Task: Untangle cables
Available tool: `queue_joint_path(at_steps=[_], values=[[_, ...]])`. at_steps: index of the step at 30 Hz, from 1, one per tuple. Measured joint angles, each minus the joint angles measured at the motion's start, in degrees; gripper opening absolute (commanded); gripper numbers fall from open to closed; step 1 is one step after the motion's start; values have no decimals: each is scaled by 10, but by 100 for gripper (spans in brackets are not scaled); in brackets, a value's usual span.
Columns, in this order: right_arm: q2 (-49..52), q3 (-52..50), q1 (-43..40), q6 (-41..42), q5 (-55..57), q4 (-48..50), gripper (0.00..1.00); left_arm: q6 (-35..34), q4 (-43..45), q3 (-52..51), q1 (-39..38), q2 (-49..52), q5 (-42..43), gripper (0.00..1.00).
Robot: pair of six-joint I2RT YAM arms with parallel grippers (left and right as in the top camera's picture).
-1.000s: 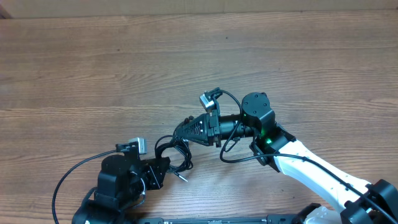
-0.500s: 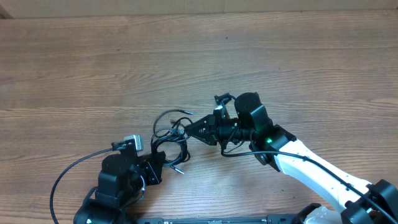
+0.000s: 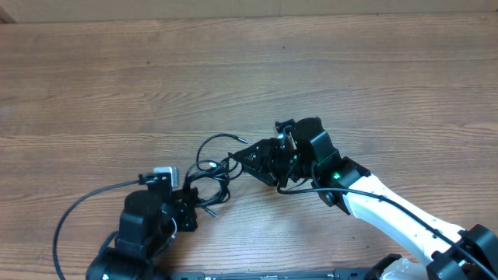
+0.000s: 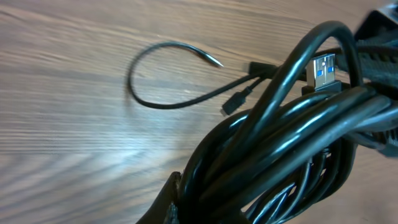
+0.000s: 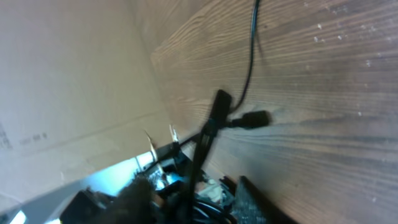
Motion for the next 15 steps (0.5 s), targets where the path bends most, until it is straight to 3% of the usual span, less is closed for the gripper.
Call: queue_joint_path(at_steps=[2, 3, 5, 15], values=[[0, 0, 0, 2, 2, 0, 71, 12, -11, 23, 0, 19, -21, 4], [0, 0, 0, -2, 1, 0, 86, 18, -15, 35, 0, 30, -30, 4], [0, 0, 0, 0, 2, 0, 100, 34, -19, 61, 0, 58, -42, 4], [0, 0, 0, 1, 2, 5, 100, 90, -70, 153, 0, 227, -61, 4]])
